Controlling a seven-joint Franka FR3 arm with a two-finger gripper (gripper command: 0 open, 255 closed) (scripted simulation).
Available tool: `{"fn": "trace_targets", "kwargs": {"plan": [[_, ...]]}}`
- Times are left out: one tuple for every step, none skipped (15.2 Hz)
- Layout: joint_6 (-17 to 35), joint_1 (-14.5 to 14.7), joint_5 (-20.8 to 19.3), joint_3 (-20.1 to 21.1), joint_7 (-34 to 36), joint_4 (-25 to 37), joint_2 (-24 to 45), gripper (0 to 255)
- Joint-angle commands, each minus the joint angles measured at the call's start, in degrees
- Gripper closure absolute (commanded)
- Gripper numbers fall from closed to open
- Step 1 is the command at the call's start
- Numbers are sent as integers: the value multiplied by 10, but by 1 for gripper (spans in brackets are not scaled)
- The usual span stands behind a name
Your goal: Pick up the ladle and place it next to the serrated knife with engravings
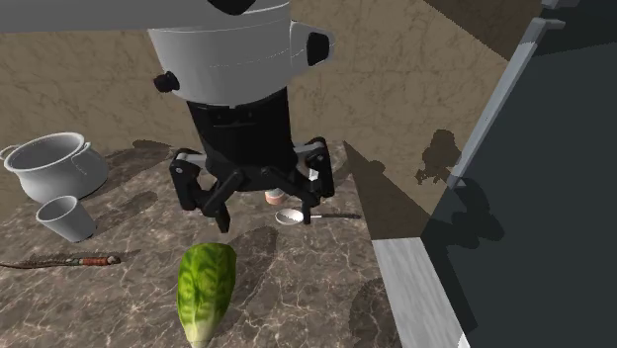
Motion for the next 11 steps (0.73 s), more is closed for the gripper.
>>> {"fn": "trace_targets", "kwargs": {"plan": [[0,0,0,0,0,0,0,0],[18,4,-9,-11,-25,-15,1,0],[37,8,-17,-22,-50,-30,2,0],[56,12,-26,-33,-75,-44,5,0],[75,16,-34,-44,-99,-56,9,0],[95,20,-42,-55,-123,-68,14,0],[115,24,-50,-66,-148,-79,21,0],[135,27,-58,-77,-172,-88,28,0],[156,31,-65,-89,-196,-97,37,0],[177,34,-72,-100,-219,-104,47,0],[198,38,-78,-111,-243,-111,59,0]]}}
